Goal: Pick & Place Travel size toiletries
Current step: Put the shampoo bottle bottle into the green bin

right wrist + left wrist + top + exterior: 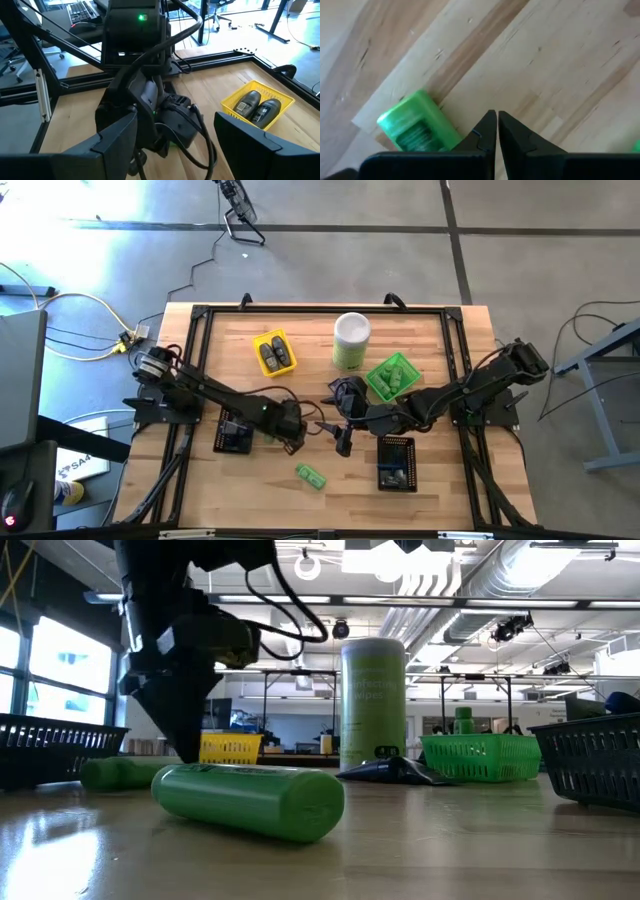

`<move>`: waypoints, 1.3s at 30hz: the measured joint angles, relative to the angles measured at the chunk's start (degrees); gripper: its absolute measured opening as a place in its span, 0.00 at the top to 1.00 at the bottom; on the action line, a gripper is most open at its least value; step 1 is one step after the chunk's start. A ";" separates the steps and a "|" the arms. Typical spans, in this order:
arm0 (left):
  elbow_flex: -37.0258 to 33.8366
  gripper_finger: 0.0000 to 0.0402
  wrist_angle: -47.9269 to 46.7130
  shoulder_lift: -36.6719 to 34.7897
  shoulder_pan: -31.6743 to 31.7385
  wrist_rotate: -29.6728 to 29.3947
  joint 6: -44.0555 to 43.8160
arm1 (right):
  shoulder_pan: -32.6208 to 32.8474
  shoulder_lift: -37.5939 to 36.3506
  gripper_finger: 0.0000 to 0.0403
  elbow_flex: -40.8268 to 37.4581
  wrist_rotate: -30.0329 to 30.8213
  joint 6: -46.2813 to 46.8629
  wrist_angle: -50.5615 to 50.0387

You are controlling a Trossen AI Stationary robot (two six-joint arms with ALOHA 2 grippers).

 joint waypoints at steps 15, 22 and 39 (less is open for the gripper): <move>8.89 0.97 -21.11 -0.09 0.10 -5.04 0.20 | 0.00 0.00 0.36 0.00 0.00 0.02 0.05; 5.45 0.97 -20.93 -0.11 0.08 -4.65 -3.61 | 0.00 0.00 0.36 0.00 0.00 0.04 0.07; 4.81 0.97 -20.49 0.79 0.06 -1.60 -5.18 | 0.00 0.00 0.36 -0.04 0.00 -0.11 -0.04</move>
